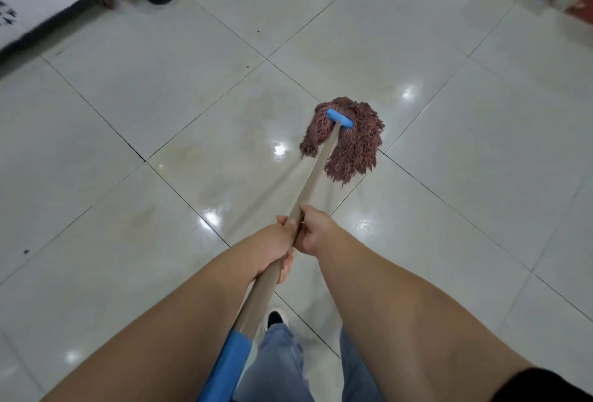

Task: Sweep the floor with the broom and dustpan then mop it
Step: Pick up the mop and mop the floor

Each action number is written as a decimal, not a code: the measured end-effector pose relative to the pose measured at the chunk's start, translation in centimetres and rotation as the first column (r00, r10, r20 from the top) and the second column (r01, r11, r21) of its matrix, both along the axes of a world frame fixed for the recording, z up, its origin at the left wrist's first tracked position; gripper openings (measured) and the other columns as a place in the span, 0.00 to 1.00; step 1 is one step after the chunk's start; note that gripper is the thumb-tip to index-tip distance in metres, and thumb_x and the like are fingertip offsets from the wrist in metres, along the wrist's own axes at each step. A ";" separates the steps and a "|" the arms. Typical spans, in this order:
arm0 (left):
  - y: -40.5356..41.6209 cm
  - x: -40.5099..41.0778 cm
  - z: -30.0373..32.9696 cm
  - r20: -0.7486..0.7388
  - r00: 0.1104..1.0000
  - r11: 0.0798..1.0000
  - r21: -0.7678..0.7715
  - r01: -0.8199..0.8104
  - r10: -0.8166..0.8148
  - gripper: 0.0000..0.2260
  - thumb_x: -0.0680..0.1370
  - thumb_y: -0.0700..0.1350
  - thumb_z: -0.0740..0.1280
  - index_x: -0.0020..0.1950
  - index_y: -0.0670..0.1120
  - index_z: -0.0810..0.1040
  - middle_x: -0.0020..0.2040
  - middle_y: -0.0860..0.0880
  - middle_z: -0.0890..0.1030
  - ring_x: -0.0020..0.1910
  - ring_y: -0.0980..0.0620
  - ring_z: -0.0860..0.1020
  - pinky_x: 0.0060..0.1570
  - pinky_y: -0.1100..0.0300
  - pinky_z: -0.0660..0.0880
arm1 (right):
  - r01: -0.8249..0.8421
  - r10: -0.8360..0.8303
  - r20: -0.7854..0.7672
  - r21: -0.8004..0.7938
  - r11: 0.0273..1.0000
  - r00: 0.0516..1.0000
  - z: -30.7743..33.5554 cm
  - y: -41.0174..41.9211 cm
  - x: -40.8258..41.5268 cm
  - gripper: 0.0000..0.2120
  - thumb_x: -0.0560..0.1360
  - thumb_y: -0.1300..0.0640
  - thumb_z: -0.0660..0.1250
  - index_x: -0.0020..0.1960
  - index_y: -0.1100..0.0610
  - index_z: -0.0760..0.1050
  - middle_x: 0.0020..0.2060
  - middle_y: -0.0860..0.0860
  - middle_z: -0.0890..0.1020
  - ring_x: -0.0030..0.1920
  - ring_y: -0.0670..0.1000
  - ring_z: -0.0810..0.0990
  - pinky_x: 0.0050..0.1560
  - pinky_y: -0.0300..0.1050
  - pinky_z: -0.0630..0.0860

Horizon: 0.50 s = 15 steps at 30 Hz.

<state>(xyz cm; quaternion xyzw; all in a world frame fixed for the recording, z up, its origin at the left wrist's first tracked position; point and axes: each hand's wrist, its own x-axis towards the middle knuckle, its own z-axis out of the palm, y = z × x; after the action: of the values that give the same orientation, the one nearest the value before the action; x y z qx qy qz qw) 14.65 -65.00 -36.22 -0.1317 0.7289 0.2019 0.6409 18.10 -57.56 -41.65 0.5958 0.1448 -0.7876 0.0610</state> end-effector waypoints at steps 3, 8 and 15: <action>5.2 -1.3 -0.4 -0.036 0.998 0.999 0.023 0.042 -0.041 0.24 0.79 0.61 0.52 0.34 0.43 0.65 0.15 0.48 0.64 0.12 0.52 0.62 0.19 0.72 0.61 | -0.026 0.026 0.001 0.008 1.000 1.000 -0.5 5.4 -1.5 0.18 0.82 0.52 0.54 0.65 0.63 0.66 0.34 0.60 0.75 0.33 0.54 0.74 0.48 0.49 0.74; 17.0 -3.3 -1.9 -0.072 0.997 1.000 0.012 0.021 -0.020 0.22 0.79 0.60 0.51 0.37 0.43 0.64 0.14 0.49 0.64 0.12 0.53 0.62 0.19 0.73 0.61 | -0.121 0.120 0.033 0.019 0.993 0.992 -2.2 17.7 -4.2 0.19 0.82 0.52 0.54 0.68 0.63 0.65 0.34 0.60 0.75 0.33 0.54 0.74 0.45 0.49 0.74; 33.7 -5.4 -4.6 -0.034 0.996 0.996 -0.021 -0.083 0.082 0.23 0.79 0.61 0.49 0.39 0.43 0.65 0.14 0.50 0.63 0.12 0.54 0.60 0.20 0.73 0.60 | -0.251 0.244 0.122 0.050 0.967 0.962 -4.5 34.6 -7.7 0.17 0.82 0.50 0.53 0.64 0.60 0.66 0.32 0.59 0.74 0.30 0.53 0.73 0.45 0.49 0.74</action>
<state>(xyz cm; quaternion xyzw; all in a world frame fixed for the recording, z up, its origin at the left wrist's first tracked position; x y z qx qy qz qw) 9.27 -31.27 -40.84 -0.1654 0.7357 0.2220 0.6182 10.42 -22.96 -46.15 0.6190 0.2398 -0.7331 0.1480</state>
